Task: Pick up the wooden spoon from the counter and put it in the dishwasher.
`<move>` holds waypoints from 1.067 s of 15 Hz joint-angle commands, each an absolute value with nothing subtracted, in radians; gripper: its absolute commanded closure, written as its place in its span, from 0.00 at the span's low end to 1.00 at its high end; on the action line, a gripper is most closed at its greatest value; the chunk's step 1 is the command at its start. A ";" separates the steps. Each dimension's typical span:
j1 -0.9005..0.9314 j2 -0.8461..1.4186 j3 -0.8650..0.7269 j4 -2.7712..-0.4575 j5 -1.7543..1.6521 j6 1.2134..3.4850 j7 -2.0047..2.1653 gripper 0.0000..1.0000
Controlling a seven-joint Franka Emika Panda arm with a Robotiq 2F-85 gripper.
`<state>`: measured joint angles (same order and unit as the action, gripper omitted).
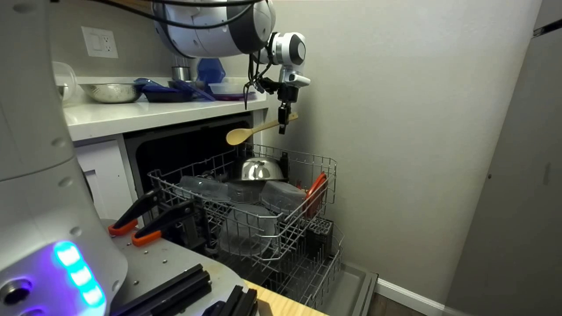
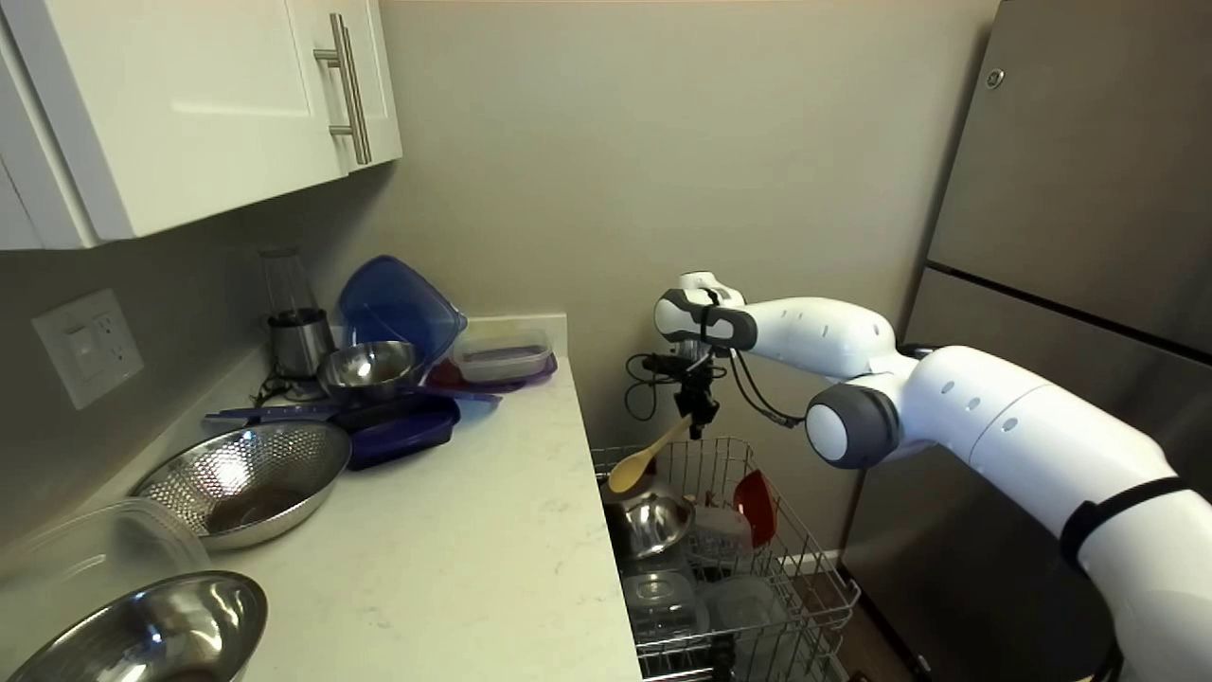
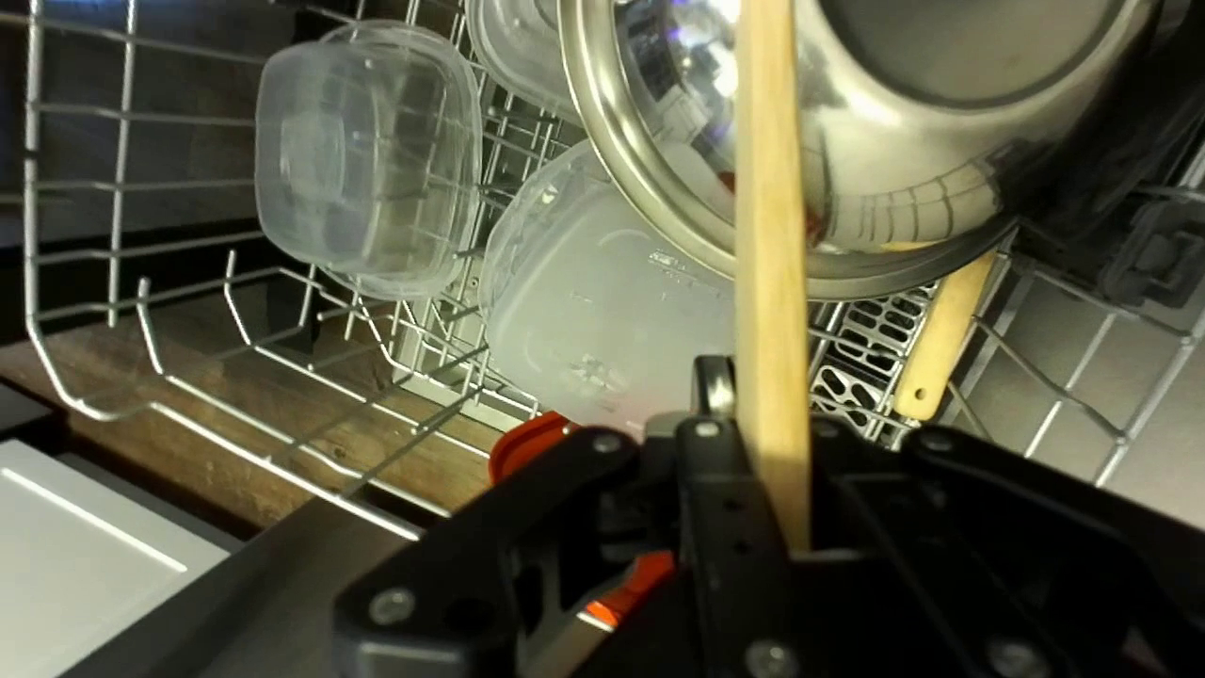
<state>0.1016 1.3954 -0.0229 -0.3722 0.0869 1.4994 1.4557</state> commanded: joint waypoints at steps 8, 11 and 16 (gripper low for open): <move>-0.061 1.468 0.057 -0.366 0.202 1.585 1.742 0.99; -0.095 1.464 0.079 -0.372 0.235 1.642 1.802 0.99; -0.089 1.464 0.083 -0.381 0.230 1.746 1.838 0.99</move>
